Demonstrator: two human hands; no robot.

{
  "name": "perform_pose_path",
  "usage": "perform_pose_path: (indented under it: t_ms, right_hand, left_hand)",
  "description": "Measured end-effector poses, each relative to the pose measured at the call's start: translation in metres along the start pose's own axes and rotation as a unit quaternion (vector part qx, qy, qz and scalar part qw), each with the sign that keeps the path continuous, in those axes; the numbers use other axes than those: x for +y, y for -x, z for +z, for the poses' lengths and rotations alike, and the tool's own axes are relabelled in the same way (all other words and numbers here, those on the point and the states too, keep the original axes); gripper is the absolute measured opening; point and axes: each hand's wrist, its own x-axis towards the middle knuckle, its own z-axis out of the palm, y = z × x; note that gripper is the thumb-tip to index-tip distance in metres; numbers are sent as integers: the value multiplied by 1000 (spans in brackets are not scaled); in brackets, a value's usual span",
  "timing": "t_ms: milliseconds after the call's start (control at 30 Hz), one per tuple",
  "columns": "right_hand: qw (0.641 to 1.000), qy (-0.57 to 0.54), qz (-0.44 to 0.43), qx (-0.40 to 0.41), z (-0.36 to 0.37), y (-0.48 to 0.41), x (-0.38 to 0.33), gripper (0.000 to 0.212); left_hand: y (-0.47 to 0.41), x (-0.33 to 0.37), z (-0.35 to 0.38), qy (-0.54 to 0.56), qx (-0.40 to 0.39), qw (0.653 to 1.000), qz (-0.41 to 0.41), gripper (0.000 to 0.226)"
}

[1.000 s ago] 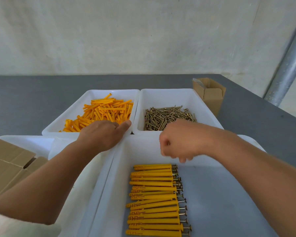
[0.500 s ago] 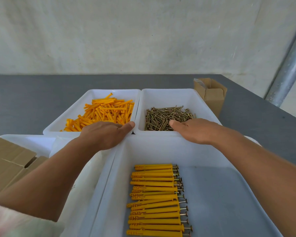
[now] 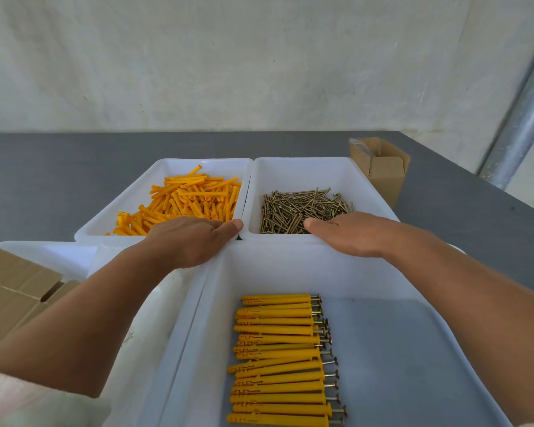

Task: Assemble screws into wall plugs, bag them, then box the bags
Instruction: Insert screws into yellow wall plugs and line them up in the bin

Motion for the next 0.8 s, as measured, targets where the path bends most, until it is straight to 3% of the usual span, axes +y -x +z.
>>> perform_pose_path:
  t_ms: [533,800]
  right_hand:
    - [999,28,9,31,3,-2,0,84]
    - [998,29,9,48,2,1,-1,84]
  left_hand:
    - [-3,-3,0,-1,-5,1000,15,73]
    - [-1,-1,-3,-15,-9,1000,25,102]
